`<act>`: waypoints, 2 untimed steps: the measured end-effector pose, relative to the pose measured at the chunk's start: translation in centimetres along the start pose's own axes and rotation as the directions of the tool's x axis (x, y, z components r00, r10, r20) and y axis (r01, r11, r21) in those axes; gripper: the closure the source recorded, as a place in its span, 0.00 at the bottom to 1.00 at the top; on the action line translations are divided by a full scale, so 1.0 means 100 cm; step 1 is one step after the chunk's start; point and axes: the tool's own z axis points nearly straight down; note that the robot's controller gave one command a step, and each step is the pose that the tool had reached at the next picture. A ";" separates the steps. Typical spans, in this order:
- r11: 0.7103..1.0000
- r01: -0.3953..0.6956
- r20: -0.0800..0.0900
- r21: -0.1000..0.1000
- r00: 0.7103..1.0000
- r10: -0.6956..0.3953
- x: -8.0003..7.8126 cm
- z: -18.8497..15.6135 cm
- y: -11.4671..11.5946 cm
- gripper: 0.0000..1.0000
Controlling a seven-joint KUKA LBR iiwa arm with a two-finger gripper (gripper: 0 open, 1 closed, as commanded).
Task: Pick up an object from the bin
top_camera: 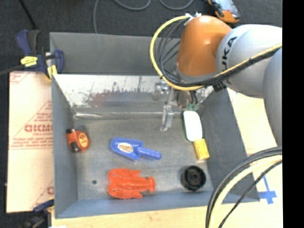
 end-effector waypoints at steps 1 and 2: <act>0.998 -0.061 0.005 0.000 0.998 0.061 0.040 0.047 0.033 0.00; 0.998 -0.056 -0.014 0.000 0.998 0.056 0.040 0.069 0.074 0.00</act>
Offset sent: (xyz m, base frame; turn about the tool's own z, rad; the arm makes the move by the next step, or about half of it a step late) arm -0.0209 0.0892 -0.0627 0.0477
